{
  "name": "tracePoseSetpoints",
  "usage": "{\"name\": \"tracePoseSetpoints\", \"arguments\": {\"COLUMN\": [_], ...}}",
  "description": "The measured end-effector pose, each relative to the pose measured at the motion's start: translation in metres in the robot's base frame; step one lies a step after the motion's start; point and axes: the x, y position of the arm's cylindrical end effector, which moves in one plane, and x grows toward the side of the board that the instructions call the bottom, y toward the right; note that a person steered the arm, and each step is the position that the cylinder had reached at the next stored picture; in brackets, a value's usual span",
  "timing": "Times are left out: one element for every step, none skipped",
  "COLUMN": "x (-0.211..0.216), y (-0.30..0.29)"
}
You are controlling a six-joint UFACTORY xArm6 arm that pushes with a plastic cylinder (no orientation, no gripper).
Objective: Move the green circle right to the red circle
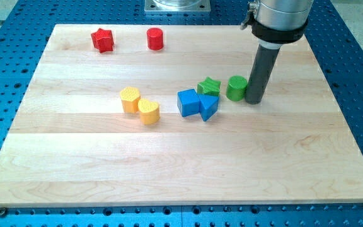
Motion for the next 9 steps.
{"name": "tracePoseSetpoints", "arguments": {"x": [0.0,0.0,0.003,0.003,-0.041,-0.091,-0.105,-0.086,-0.056], "y": [0.0,0.0,-0.026,-0.05,-0.061,-0.108,-0.072,-0.05,-0.024]}}
